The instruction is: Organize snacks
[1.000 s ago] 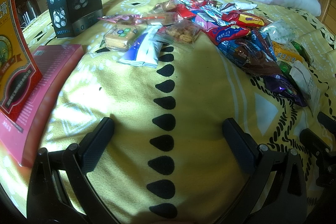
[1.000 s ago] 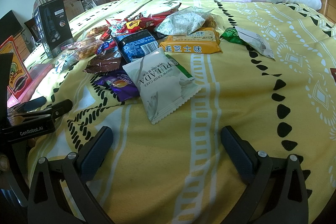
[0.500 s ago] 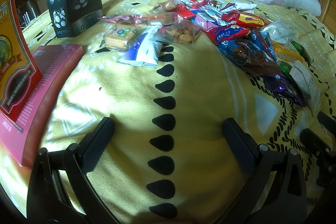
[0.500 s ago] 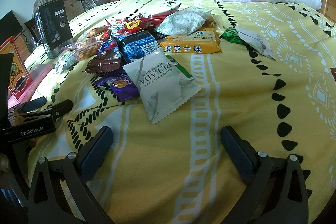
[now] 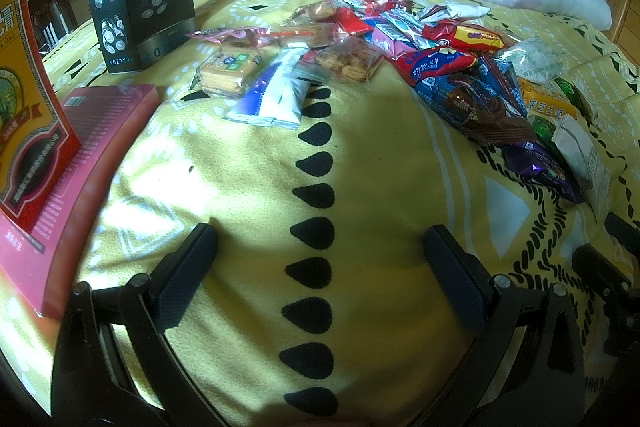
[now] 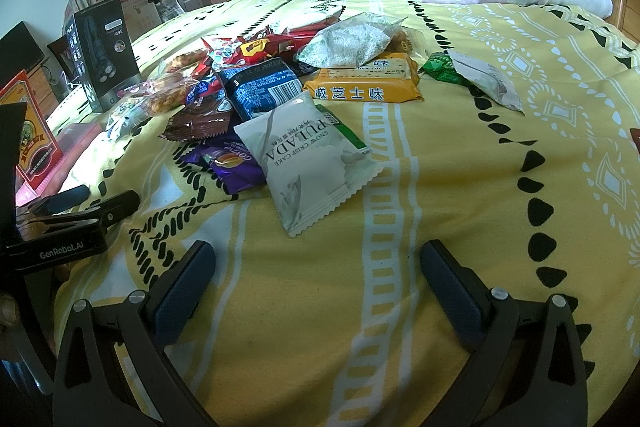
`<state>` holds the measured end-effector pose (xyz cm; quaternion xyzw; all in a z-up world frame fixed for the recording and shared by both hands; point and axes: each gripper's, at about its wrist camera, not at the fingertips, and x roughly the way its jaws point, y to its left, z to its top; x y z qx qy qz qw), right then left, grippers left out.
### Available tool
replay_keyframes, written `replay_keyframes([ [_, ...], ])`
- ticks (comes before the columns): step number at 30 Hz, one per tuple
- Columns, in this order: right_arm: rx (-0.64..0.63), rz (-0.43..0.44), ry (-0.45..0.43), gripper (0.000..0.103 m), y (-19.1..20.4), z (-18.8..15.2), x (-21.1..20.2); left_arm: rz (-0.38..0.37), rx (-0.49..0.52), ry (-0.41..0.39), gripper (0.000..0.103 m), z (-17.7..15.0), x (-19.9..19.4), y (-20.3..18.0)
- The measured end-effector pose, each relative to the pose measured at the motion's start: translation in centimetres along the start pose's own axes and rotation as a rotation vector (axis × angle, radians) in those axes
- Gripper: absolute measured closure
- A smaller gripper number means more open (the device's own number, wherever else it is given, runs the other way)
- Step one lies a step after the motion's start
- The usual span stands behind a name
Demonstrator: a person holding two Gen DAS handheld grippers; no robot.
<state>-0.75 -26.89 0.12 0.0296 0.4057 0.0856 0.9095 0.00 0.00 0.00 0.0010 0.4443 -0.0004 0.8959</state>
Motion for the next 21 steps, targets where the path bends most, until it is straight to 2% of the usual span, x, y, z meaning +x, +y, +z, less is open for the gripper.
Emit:
replay_keyframes([
  [10,-0.004,0.002,-0.004,0.000,0.0,0.0,-0.2,-0.015,0.026,0.003,0.000,-0.1,-0.6,0.1],
  [14,-0.018,0.018,0.031,0.000,0.2,-0.6,-1.6,-0.075,0.074,0.054,0.000,0.0,-1.4,0.5],
  [15,-0.041,0.030,0.058,0.000,0.6,-0.4,-2.0,-0.083,0.083,0.060,0.001,0.0,-1.6,0.7],
  [17,-0.065,0.067,0.064,0.001,1.2,-0.2,-2.8,-0.107,0.081,0.072,0.011,0.0,-2.4,1.2],
  [19,-0.094,0.093,0.044,0.006,1.6,0.7,-3.8,-0.142,0.070,0.073,0.014,0.3,-3.2,1.7],
  [21,-0.111,0.098,0.028,0.006,1.9,2.2,-4.1,-0.163,0.042,0.052,0.015,0.7,-4.0,2.4],
])
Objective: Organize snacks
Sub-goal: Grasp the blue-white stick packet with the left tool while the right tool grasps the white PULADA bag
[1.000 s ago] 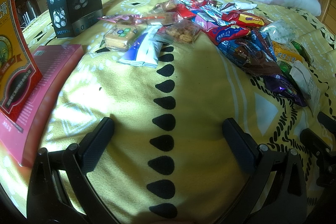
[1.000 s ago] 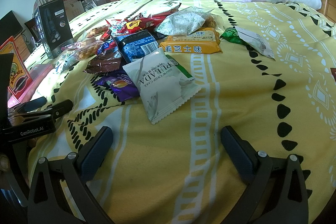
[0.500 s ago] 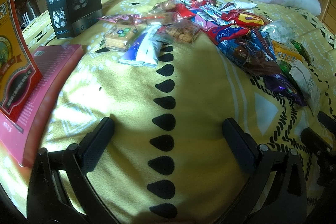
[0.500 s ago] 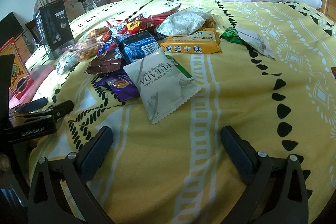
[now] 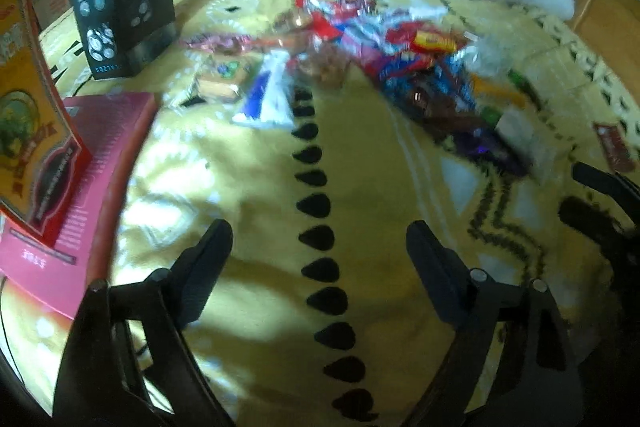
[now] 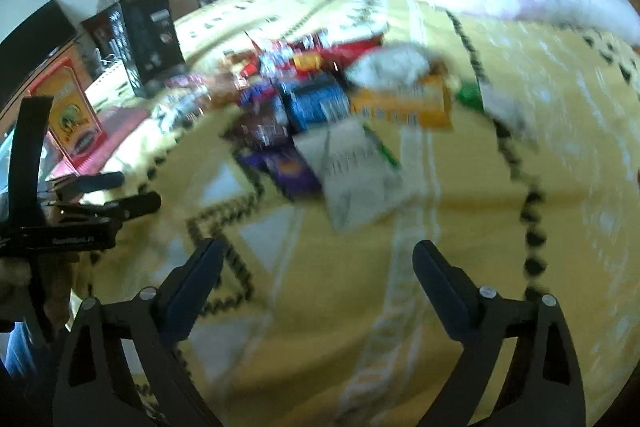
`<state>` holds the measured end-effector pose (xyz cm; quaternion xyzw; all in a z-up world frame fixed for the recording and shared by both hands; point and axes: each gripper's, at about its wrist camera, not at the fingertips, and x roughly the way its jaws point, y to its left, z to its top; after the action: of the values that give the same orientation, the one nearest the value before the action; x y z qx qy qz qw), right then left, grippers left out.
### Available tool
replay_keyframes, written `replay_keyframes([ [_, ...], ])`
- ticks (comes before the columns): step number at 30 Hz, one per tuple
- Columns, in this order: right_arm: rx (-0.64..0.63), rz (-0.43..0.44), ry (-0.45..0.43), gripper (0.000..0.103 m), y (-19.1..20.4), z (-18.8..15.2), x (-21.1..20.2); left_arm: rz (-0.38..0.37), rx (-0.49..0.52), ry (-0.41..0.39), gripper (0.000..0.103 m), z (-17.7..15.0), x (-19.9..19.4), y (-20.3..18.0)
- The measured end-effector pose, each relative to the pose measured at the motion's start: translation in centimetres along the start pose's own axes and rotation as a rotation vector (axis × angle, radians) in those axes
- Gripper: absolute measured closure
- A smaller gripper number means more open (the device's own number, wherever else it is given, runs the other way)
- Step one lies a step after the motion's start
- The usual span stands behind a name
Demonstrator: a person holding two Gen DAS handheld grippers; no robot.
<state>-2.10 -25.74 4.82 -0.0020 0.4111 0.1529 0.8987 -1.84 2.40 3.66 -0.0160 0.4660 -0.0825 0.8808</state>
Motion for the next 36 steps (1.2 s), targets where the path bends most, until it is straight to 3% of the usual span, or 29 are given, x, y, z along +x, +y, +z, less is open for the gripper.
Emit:
replay_keyframes([
  [4,-0.033,-0.037,0.014,0.006,-0.5,3.2,2.3,0.019,-0.041,-0.033,0.018,1.0,-0.6,0.8],
  [6,-0.001,-0.032,0.083,0.006,-1.0,3.9,4.8,0.029,-0.060,-0.059,0.019,1.7,-0.9,1.3],
  [8,0.055,0.020,0.173,0.018,-1.5,3.4,6.8,0.043,-0.082,-0.085,0.019,3.1,-0.9,1.6],
  [11,0.020,0.093,0.191,0.024,1.0,2.9,6.7,0.059,-0.100,-0.099,0.019,5.3,0.3,2.0],
  [14,0.055,0.207,0.186,0.042,2.1,2.3,5.3,0.074,-0.105,-0.084,0.026,7.3,2.5,2.4],
  [15,0.084,0.228,0.186,0.052,1.8,2.2,5.0,0.087,-0.110,-0.062,0.030,7.7,3.6,2.8],
  [17,0.144,0.241,0.164,0.052,1.0,1.8,3.9,0.101,-0.119,-0.017,0.034,7.9,5.1,3.2],
  [19,0.158,0.243,0.156,0.052,0.5,1.3,3.0,0.114,-0.114,0.012,0.031,7.6,6.4,3.5],
  [22,0.164,0.249,0.157,0.052,0.4,0.8,2.1,0.125,-0.090,0.000,0.029,7.6,6.9,3.2],
  [24,0.159,0.249,0.157,0.052,0.5,0.7,2.0,0.114,-0.072,0.005,0.039,7.7,7.1,2.8],
  [25,0.161,0.248,0.154,0.052,0.6,0.7,2.0,0.071,-0.072,0.015,0.060,7.6,7.0,2.7],
  [26,0.168,0.249,0.152,0.052,0.5,0.6,2.0,0.045,-0.069,0.029,0.069,7.5,6.8,2.4],
  [28,0.173,0.252,0.148,0.052,0.5,0.2,1.4,0.053,-0.035,0.053,0.073,6.4,5.9,1.4],
  [36,0.144,0.229,0.187,0.051,2.4,-1.5,0.6,-0.084,-0.016,0.104,0.073,-1.1,-0.3,0.4],
])
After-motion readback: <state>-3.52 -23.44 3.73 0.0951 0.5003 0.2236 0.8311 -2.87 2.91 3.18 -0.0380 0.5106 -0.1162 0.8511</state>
